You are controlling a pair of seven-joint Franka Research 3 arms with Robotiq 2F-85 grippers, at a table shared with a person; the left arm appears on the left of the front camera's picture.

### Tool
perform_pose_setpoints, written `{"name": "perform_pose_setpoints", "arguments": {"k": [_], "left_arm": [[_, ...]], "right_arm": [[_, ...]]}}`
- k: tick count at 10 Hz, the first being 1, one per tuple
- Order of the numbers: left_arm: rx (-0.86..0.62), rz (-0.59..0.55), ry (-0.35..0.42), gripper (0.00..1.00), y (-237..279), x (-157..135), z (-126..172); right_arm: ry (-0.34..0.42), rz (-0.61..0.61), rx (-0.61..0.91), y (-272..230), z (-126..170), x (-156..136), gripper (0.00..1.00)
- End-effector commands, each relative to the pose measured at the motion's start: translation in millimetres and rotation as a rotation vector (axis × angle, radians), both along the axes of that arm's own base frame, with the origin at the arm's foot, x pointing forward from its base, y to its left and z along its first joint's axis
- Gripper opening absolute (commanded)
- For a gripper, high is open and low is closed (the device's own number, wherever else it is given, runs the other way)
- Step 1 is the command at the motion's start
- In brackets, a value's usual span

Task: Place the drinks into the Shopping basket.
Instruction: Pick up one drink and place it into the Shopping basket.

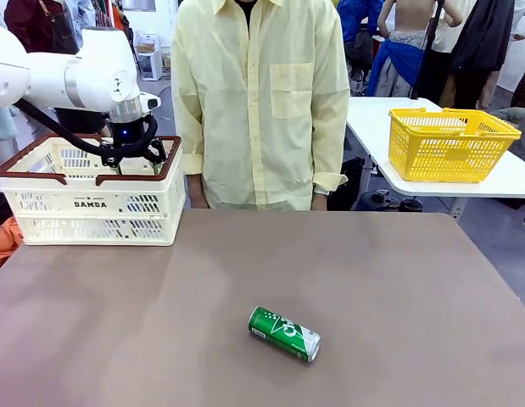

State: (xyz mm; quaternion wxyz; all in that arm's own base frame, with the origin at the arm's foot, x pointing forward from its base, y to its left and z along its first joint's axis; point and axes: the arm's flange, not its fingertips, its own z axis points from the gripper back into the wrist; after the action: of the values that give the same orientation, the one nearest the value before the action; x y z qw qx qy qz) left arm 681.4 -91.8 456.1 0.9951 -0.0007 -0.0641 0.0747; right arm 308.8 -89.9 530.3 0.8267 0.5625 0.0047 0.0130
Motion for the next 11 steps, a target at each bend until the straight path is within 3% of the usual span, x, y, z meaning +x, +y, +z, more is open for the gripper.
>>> {"name": "perform_pose_setpoints", "arguments": {"k": [1,3,4,6,7,8,9,11], "left_arm": [[-0.020,0.008,0.001,1.00,0,3,4],[-0.034,0.004,-0.012,1.00,5,-2,14],[-0.100,-0.016,-0.034,1.00,18,-13,38],[-0.233,-0.051,-0.182,1.00,60,-61,100],[-0.299,-0.051,-0.183,1.00,87,-93,125],[-0.423,-0.140,-0.161,1.00,118,-135,142],[-0.589,-0.245,-0.143,1.00,141,-171,143],[-0.899,-0.322,-0.107,1.00,187,-229,110]], "right_arm": [[-0.015,0.018,-0.013,-2,0,-2,1.00],[-0.015,0.018,-0.013,-2,0,-2,1.00],[-0.015,0.018,-0.013,-2,0,-2,1.00],[-0.015,0.018,-0.013,-2,0,-2,1.00],[-0.015,0.018,-0.013,-2,0,-2,1.00],[-0.015,0.018,-0.013,-2,0,-2,1.00],[-0.015,0.018,-0.013,-2,0,-2,1.00],[-0.015,0.018,-0.013,-2,0,-2,1.00]]}}
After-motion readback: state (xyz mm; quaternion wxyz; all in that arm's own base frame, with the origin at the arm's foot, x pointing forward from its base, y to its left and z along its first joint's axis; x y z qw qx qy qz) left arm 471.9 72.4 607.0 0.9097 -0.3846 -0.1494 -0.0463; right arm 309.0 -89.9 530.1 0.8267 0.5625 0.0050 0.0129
